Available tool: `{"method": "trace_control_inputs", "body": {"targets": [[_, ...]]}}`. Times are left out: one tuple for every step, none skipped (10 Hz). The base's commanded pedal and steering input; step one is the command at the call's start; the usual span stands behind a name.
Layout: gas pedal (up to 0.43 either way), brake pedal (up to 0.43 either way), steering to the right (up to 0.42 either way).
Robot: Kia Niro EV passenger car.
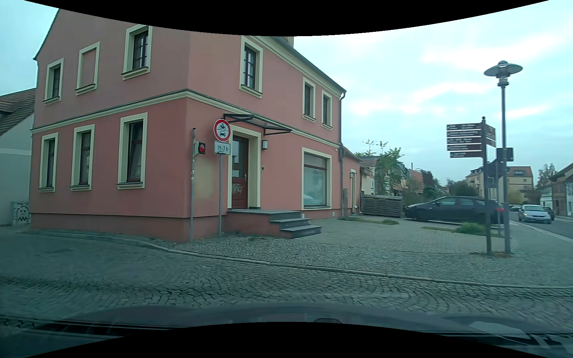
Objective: Follow the waypoints while adhering to traffic rules and regulations
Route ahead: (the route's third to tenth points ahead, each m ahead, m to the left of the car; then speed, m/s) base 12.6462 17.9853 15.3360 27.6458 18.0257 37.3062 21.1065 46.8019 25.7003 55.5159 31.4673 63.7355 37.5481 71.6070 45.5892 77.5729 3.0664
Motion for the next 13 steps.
{"method": "trace_control_inputs", "body": {"targets": [[0.039,0.000,-0.561],[0.039,0.000,-0.581],[0.047,0.000,-0.592],[0.059,0.000,-0.598],[0.059,0.000,-0.594],[0.059,0.000,-0.589],[0.047,0.000,-0.582],[0.047,0.000,-0.575],[0.047,0.000,-0.564],[0.039,0.000,-0.553],[0.039,0.000,-0.541],[0.047,0.000,-0.520],[0.047,0.000,-0.496]]}}
